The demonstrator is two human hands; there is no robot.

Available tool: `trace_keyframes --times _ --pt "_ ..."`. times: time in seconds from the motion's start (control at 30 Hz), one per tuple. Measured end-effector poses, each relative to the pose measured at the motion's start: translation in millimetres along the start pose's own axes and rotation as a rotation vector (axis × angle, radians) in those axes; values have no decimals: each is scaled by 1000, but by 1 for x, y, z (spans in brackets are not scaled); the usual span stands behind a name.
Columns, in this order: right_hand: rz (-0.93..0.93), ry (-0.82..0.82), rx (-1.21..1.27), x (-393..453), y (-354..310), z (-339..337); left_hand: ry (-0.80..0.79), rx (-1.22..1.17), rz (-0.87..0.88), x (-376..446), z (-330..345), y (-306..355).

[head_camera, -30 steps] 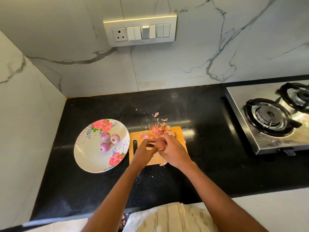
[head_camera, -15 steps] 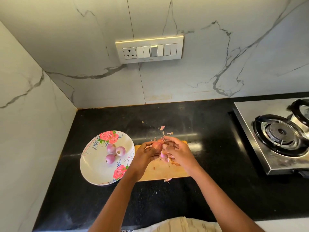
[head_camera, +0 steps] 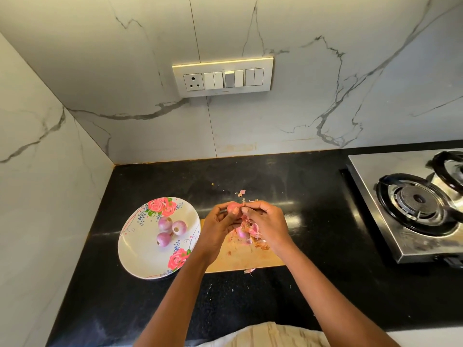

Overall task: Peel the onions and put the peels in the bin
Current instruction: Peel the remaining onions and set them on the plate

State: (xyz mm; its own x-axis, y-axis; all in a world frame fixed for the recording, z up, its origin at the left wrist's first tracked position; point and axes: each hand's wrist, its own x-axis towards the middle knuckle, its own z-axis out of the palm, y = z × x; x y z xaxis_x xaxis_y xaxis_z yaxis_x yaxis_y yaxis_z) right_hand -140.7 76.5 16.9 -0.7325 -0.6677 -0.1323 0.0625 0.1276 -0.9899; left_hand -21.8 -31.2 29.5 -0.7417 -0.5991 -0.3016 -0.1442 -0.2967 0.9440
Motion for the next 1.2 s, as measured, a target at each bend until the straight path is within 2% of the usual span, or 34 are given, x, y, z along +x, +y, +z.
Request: trace_keyframes --times 0.27,0.37,0.53,0.7,0.93,1.07,1.2 --pt "-199 78 -357 3 1 3 -13 15 -45 -4 3 6" --pt "-200 139 -331 -2 0 8 12 -24 -53 -5 5 7" --pt "-134 -3 -182 -3 -7 6 51 -93 -54 -4 2 9" --pt "-103 3 -105 0 -10 0 40 -142 -57 -2 0 14" --pt "-155 86 -205 1 -6 12 78 -173 -6 -1 1 15" --pt "-154 6 -254 1 -11 13 118 -120 55 1 2 15" --pt "-110 -17 -225 4 -13 4 140 -221 18 3 -2 19"
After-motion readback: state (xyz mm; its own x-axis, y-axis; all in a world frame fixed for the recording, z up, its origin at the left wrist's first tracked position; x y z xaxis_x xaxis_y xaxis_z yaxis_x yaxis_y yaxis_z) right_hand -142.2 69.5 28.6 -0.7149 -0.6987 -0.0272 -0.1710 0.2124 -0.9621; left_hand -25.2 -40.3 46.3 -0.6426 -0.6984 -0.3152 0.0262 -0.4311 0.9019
